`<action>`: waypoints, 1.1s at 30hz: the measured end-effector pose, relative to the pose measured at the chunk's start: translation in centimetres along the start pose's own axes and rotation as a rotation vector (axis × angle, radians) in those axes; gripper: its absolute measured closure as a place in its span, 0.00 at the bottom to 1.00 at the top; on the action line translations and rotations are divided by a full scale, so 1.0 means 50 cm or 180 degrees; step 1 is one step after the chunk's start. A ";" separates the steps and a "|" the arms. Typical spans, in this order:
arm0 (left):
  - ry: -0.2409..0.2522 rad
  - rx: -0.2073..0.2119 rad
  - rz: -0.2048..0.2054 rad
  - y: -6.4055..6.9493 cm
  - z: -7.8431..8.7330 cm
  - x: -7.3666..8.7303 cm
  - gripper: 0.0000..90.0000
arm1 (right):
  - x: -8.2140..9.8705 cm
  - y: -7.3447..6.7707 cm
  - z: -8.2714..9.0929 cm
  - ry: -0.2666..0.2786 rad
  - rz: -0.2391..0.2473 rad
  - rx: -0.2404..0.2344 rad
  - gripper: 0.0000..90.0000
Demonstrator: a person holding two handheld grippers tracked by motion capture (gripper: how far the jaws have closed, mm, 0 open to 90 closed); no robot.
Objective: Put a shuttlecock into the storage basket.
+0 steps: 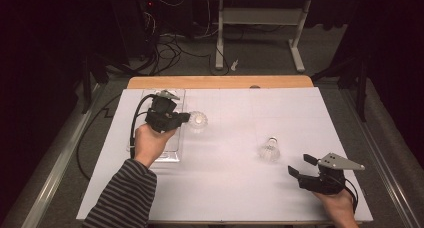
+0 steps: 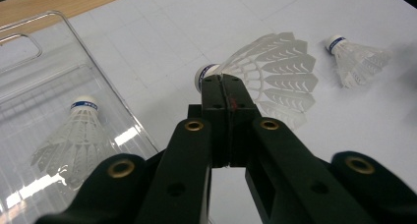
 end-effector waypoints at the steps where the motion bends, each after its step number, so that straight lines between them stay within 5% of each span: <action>1: 0.0007 -0.0002 0.0002 -0.002 0.001 -0.001 1.00 | 0.000 0.000 0.000 -0.0002 0.0000 0.0000 0.30; 27: 0.0166 -0.0160 0.0133 -0.060 0.035 -0.024 1.00 | 0.000 -0.001 0.000 -0.0013 0.0000 0.0001 0.30; 33: 0.0202 -0.0237 0.0080 -0.073 0.039 -0.025 1.00 | 0.000 -0.001 0.000 -0.0014 0.0000 0.0001 0.30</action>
Point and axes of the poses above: each handheld gripper's, and its own axes: z roughly backward along the jaws, x roughly out of its underside, y roughly to its right, the point moved 5 cm from there along -z, roughly forward along the jaws, and after that the axes turned 10 degrees about -x, right-handed, at the moved point
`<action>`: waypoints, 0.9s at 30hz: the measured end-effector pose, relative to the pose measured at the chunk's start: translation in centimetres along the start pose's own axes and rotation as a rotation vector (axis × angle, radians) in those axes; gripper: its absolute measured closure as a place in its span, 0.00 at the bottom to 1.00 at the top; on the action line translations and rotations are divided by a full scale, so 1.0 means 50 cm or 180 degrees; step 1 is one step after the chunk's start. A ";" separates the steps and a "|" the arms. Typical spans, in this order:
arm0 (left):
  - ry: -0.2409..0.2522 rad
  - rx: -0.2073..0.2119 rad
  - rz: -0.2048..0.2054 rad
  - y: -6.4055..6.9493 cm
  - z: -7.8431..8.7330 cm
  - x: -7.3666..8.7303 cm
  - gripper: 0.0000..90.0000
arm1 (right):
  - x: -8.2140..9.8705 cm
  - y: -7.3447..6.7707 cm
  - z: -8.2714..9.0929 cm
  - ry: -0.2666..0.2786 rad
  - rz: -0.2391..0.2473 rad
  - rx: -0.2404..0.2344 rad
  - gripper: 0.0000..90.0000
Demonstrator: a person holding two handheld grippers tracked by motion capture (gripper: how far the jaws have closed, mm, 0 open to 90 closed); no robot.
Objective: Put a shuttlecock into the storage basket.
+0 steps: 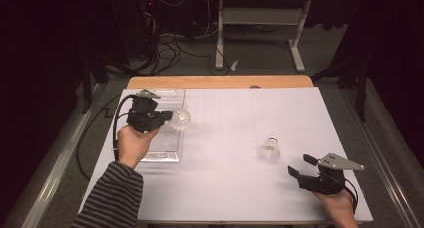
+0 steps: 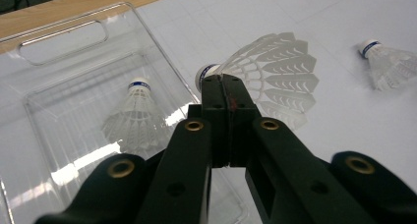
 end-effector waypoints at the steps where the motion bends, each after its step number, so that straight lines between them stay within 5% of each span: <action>1: -0.0005 -0.0012 0.0002 -0.003 0.001 -0.001 1.00 | 0.000 0.000 0.000 0.0000 0.0001 0.0000 0.30; 27: 0.0065 -0.0337 0.0111 -0.079 -0.018 -0.027 1.00 | 0.000 0.000 -0.001 -0.0006 -0.0002 -0.0007 0.30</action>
Point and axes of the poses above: each handheld gripper's, and its own axes: z roughly backward along the jaws, x roughly out of its underside, y roughly to its right, the point moved 5 cm from there along -z, roughly forward along the jaws, and after that the axes turned 10 degrees about -x, right-handed, at the moved point
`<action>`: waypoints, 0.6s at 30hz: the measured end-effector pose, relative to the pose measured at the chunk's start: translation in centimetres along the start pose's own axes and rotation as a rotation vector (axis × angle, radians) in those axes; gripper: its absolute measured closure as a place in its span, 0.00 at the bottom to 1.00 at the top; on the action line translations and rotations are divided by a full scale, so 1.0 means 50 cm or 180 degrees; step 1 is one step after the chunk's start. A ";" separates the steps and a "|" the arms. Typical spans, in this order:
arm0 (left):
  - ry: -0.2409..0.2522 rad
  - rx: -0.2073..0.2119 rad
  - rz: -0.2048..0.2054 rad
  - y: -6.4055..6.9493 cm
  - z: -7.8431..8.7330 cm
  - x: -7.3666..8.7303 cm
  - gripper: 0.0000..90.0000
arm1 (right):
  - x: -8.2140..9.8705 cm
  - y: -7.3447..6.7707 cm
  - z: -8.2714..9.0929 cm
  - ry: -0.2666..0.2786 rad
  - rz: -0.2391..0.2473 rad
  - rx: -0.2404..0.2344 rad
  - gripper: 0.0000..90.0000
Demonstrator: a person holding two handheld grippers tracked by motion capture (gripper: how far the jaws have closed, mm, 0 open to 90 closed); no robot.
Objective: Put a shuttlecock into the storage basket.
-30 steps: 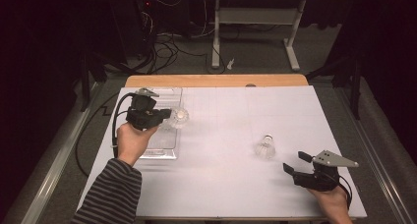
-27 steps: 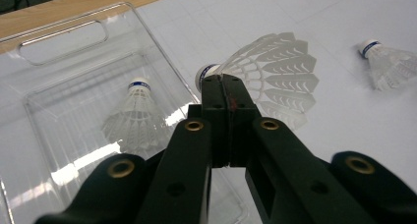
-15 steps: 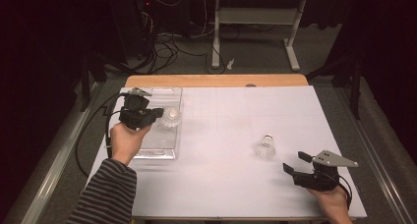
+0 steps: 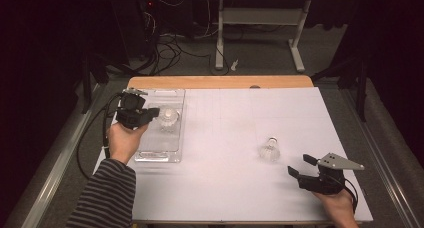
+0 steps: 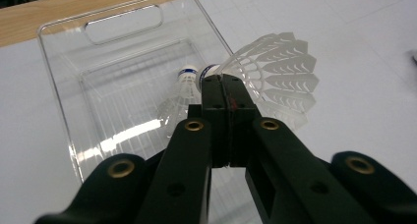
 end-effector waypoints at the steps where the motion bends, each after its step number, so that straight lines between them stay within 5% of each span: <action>1: 0.0001 -0.0025 0.0010 -0.004 -0.003 -0.002 0.99 | 0.000 0.000 0.000 -0.0003 -0.0005 0.0002 0.30; 18: -0.0019 -0.0230 0.0119 -0.027 -0.051 -0.017 0.99 | 0.000 0.000 0.001 0.0006 -0.0003 -0.0002 0.30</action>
Point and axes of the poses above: each handheld gripper's, and its own axes: z roughly backward along the jaws, x roughly out of its underside, y roughly to its right, the point moved 5 cm from there along -z, roughly forward along the jaws, and after that the axes turned 10 degrees about -x, right-handed, at the moved point
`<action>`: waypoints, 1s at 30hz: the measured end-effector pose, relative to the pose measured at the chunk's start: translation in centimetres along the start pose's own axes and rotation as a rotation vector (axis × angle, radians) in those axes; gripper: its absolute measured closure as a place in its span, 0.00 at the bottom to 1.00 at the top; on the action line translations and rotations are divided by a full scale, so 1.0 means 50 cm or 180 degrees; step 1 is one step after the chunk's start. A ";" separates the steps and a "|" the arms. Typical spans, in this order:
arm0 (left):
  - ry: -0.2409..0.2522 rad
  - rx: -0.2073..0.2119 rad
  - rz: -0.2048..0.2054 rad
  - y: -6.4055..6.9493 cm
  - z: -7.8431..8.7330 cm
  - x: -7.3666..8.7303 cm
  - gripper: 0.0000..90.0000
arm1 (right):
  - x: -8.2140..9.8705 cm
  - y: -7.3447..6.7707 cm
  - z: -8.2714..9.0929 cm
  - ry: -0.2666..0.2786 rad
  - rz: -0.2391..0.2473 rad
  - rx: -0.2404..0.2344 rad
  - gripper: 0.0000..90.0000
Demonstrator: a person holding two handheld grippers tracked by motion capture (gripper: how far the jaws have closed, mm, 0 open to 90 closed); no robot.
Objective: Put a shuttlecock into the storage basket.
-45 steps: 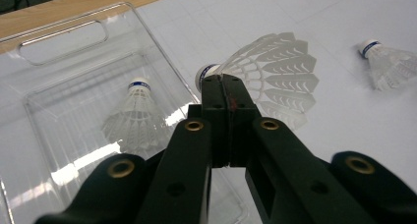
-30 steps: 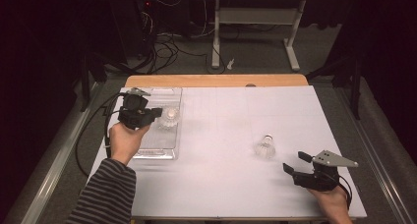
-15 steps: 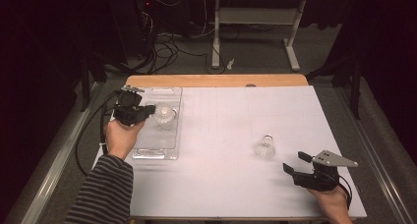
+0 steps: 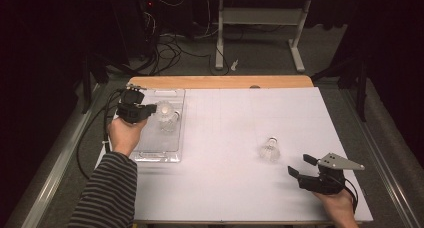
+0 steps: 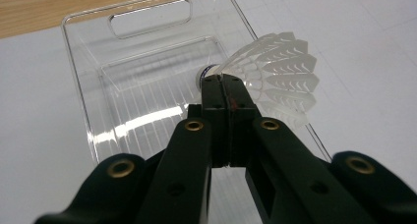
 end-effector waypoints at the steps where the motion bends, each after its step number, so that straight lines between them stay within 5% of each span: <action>1: 0.0005 -0.0013 0.0002 -0.001 -0.004 -0.001 0.99 | 0.000 0.000 0.000 0.0000 -0.0003 -0.0001 0.30; 30: -0.0007 -0.0301 0.0121 -0.021 -0.077 -0.007 0.99 | 0.000 0.000 0.000 -0.0001 -0.0004 -0.0006 0.30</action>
Point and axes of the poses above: each handheld gripper's, and its own axes: z roughly backward along the jaws, x roughly out of its underside, y roughly to its right, the point moved 5 cm from there along -z, roughly forward along the jaws, and after that the axes turned 10 degrees about -x, right-handed, at the moved point
